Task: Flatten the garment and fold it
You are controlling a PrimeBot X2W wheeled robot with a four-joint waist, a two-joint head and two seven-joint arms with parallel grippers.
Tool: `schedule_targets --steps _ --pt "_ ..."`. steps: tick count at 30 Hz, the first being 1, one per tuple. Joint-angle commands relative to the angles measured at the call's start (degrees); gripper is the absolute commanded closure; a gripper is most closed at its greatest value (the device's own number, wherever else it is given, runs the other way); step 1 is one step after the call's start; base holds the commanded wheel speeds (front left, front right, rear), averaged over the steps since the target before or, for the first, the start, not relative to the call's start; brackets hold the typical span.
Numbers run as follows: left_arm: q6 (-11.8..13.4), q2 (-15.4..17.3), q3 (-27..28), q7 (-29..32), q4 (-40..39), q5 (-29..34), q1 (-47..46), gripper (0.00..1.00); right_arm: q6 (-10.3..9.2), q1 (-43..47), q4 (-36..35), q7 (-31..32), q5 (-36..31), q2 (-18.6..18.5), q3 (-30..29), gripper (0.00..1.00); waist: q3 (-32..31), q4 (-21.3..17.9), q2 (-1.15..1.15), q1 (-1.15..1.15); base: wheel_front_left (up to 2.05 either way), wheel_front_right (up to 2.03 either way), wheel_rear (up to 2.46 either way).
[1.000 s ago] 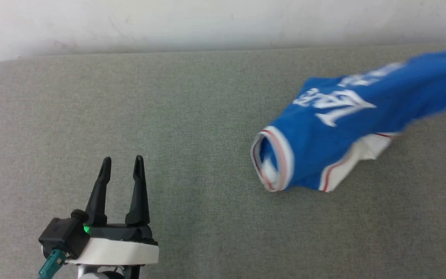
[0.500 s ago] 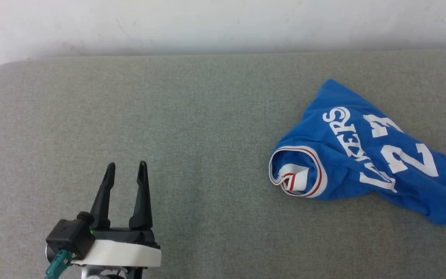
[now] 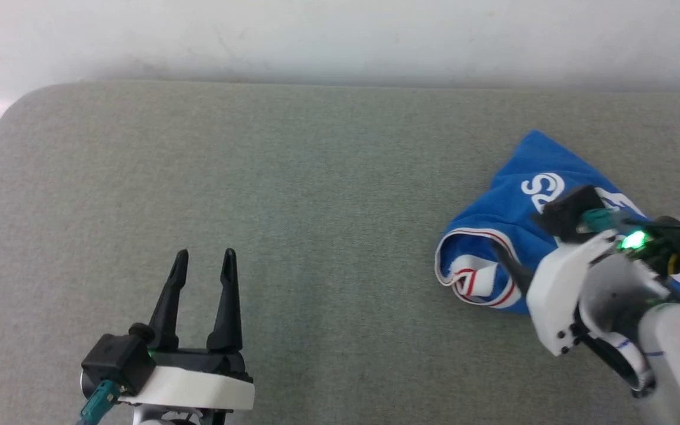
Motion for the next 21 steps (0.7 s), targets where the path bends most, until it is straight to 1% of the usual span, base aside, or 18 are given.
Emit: schedule_targets --steps 1,4,8,9,10,11,14,16,19,21 --pt "-0.1 -0.1 0.0 -0.3 0.2 -0.1 -0.6 0.00 -0.11 -1.6 1.8 0.0 0.6 -0.6 1.8 0.00 1.0 1.8 -0.01 0.00 0.00 0.00 0.00" --pt "-0.1 -0.1 -0.1 -0.3 0.3 -0.2 -0.9 0.00 -0.11 -4.2 7.2 0.2 -0.4 -3.2 7.4 0.00 1.5 3.2 -0.01 0.00 0.00 0.00 0.00" --pt "-0.1 -0.1 0.3 -0.3 0.2 -0.2 -1.1 0.00 -0.11 -6.6 14.3 0.5 1.2 -3.3 11.0 0.00 2.1 4.3 -0.01 0.00 0.00 0.00 0.00" --pt "-0.1 -0.1 0.3 -0.3 0.2 -0.2 -1.3 0.00 -0.11 -7.2 15.8 0.3 1.2 -3.4 11.6 0.05 2.3 4.5 -0.01 0.00 0.00 0.00 0.00" --pt "-0.1 -0.1 0.2 -0.3 0.3 -0.3 -1.5 0.00 -0.11 -7.7 17.2 -0.1 1.1 -3.5 12.2 0.71 2.4 4.6 -0.01 0.00 0.00 0.00 0.00" --pt "-0.1 -0.1 0.1 -0.3 0.4 -0.3 -1.7 0.00 -0.11 -8.2 18.4 -0.8 1.1 -3.5 12.7 1.00 2.6 4.8 -0.01 0.00 0.00 0.00 0.00" --pt "0.0 -0.1 -0.3 -0.3 0.5 -0.5 -2.3 0.00 -0.11 -10.1 20.1 -4.8 1.2 -2.4 12.5 1.00 2.7 5.0 -0.01 0.00 0.00 0.00 0.00" --pt "0.1 -0.1 -0.3 -0.3 0.6 -0.6 -2.4 0.00 -0.11 -12.5 19.3 -8.1 1.2 -1.1 13.3 1.00 2.5 4.8 -0.01 0.00 0.00 0.00 0.00" --pt "0.1 -0.1 -0.1 -0.3 0.7 -0.3 -2.2 0.00 -0.11 -15.8 15.9 -10.8 4.5 2.4 17.5 1.00 1.9 4.2 -0.01 0.00 0.00 0.00 0.00" --pt "0.0 -0.1 0.0 -0.3 0.7 0.0 -2.1 0.00 -0.11 -17.3 12.9 -10.8 8.0 4.4 22.0 1.00 1.6 3.9 -0.01 0.00 0.00 0.00 0.00"
